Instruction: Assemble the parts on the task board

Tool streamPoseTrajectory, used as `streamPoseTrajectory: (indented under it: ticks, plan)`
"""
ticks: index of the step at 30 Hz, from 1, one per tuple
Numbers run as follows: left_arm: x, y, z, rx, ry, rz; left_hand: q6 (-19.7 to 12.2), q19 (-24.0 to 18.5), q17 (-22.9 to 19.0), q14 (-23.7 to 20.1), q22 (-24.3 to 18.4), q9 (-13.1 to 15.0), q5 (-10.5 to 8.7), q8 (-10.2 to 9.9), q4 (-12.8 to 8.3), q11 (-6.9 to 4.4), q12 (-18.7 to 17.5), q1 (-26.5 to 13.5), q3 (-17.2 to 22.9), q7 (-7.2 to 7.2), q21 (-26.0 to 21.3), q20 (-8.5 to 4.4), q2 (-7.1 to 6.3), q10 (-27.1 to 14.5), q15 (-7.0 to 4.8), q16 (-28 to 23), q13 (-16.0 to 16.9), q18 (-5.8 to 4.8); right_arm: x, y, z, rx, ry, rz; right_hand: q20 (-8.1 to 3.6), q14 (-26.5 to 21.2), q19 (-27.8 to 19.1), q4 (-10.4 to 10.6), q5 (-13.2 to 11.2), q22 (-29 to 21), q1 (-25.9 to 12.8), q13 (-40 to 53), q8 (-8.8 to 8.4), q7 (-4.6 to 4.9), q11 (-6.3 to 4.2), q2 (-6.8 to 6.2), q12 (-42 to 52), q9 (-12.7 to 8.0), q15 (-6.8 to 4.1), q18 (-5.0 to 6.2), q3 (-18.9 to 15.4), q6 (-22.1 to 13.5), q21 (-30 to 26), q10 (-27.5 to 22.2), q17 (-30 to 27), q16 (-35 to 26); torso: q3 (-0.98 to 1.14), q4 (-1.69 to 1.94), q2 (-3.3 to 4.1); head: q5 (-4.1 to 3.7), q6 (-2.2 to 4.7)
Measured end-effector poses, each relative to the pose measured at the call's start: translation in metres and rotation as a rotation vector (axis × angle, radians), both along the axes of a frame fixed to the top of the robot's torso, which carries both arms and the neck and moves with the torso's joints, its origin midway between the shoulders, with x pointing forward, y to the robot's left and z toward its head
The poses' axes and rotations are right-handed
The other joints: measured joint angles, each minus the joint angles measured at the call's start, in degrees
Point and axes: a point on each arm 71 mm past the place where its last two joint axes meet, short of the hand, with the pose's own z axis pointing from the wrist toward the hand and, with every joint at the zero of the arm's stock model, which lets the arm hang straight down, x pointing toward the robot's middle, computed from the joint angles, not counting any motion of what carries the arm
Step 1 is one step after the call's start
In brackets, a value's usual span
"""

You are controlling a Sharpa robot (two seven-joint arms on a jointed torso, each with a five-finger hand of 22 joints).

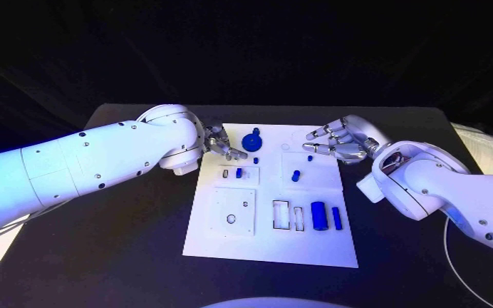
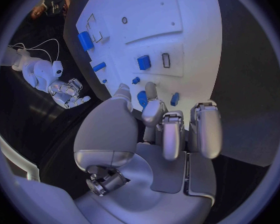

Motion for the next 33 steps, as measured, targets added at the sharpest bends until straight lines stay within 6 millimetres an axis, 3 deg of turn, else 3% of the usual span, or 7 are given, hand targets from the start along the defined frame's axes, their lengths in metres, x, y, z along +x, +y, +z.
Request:
streamPoseTrajectory:
  ticks: [4,7,12,14,21,26,33]
  plan:
    - [0.013,0.009,0.019,0.012,-0.012,0.013,-2.9,-1.0,0.0,-0.1,0.0,-1.5,0.43,-2.5,0.3,1.6,-6.2,4.5,2.8,1.81,-2.6,1.01,1.03,-4.4,1.36,0.0,-6.1,0.0,0.001,0.0,0.0,0.004,-0.002,-0.005,0.0,0.0,0.0,0.0,0.0,0.0,0.0,0.0,0.0,0.0,-0.06,0.0,0.0,0.0,0.0,0.0,0.0,0.0,-0.2,-0.1,0.0,0.0,0.0,0.04,0.0,0.13,0.1]
    - [0.025,0.016,0.028,0.028,-0.012,0.031,-3.6,-1.3,0.0,0.0,0.0,-2.2,0.43,-3.3,0.7,2.1,-7.5,5.2,3.4,2.43,-3.1,1.34,1.04,-5.5,1.49,0.0,-7.5,0.0,0.002,0.0,-0.001,0.006,-0.003,-0.008,0.0,0.0,0.0,0.0,0.0,-0.1,0.0,-0.1,0.0,0.0,-0.2,0.0,0.0,0.0,0.0,0.0,0.0,0.0,-0.2,-0.2,-0.1,0.0,0.0,0.1,-0.01,0.24,0.2]
    - [0.046,0.021,0.034,0.049,-0.001,0.061,-3.8,-1.6,0.0,-0.1,0.0,-2.6,0.43,-3.7,0.7,2.32,-7.5,5.2,3.4,2.64,-3.7,1.59,1.02,-5.7,1.77,0.0,-7.9,0.0,0.003,0.001,-0.002,0.013,-0.006,-0.015,0.0,0.0,0.0,0.0,0.3,-0.1,0.2,-0.2,0.0,0.0,-0.21,0.23,0.0,0.0,0.0,0.0,0.0,0.0,-0.2,-0.2,-0.1,0.0,-0.04,0.09,0.03,0.51,0.47]
    - [0.053,0.024,0.035,0.055,0.003,0.071,-3.8,-2.1,0.0,-0.1,0.0,-2.8,0.43,-3.7,0.7,2.6,-8.3,4.8,3.4,2.64,-4.9,2.08,0.62,-6.2,1.79,0.0,-8.6,0.92,0.003,0.001,-0.002,0.015,-0.007,-0.017,0.0,0.0,0.0,0.0,0.3,-0.1,0.2,-0.2,0.0,0.0,-0.21,0.23,0.0,0.0,0.0,0.0,0.0,0.0,-0.2,-0.2,-0.1,0.0,-0.07,0.04,0.09,0.6,0.52]
    - [0.071,0.031,0.037,0.069,0.019,0.086,-3.5,-2.2,0.0,-0.1,0.0,-3.1,0.43,-4.0,0.8,2.28,-7.2,4.2,1.1,2.42,-4.9,2.16,-0.61,-6.1,2.17,0.0,-7.9,0.91,0.003,0.001,-0.003,0.02,-0.01,-0.022,0.0,0.0,0.0,0.0,0.3,-0.1,0.2,-0.2,0.0,0.0,-0.2,0.23,0.0,0.0,0.0,0.0,0.0,0.0,-0.2,-0.2,-0.1,0.0,-0.1,-0.02,0.2,0.83,0.57]
    - [0.076,0.028,0.031,0.085,0.046,0.067,-1.8,-1.1,0.0,-0.1,0.0,-3.1,0.43,-3.4,1.0,1.59,-4.8,2.9,-0.8,1.73,-3.1,1.55,0.68,-4.1,2.17,0.0,-5.9,0.9,0.003,0.003,-0.003,0.024,-0.012,-0.022,0.0,0.0,0.0,0.0,0.3,-0.2,0.2,-0.2,0.0,0.0,-0.21,0.22,0.0,0.0,0.0,0.0,0.0,0.0,-0.2,-0.2,-0.1,0.0,-0.14,0.02,0.21,0.84,0.4]
    - [0.077,0.019,0.018,0.107,0.094,0.033,-1.5,-0.7,0.0,-0.1,0.0,-3.2,0.18,-3.1,1.0,1.49,-3.9,2.2,-1.5,1.41,-2.6,1.54,0.87,-3.6,1.75,0.0,-5.1,0.9,0.003,0.004,-0.003,0.027,-0.014,-0.022,0.0,0.0,0.0,0.0,0.5,-0.2,0.5,-0.2,0.0,0.0,-0.2,0.45,-0.2,0.0,0.0,0.0,0.0,0.0,-0.2,-0.2,-0.2,-0.2,-0.13,-0.03,0.21,0.96,0.19]
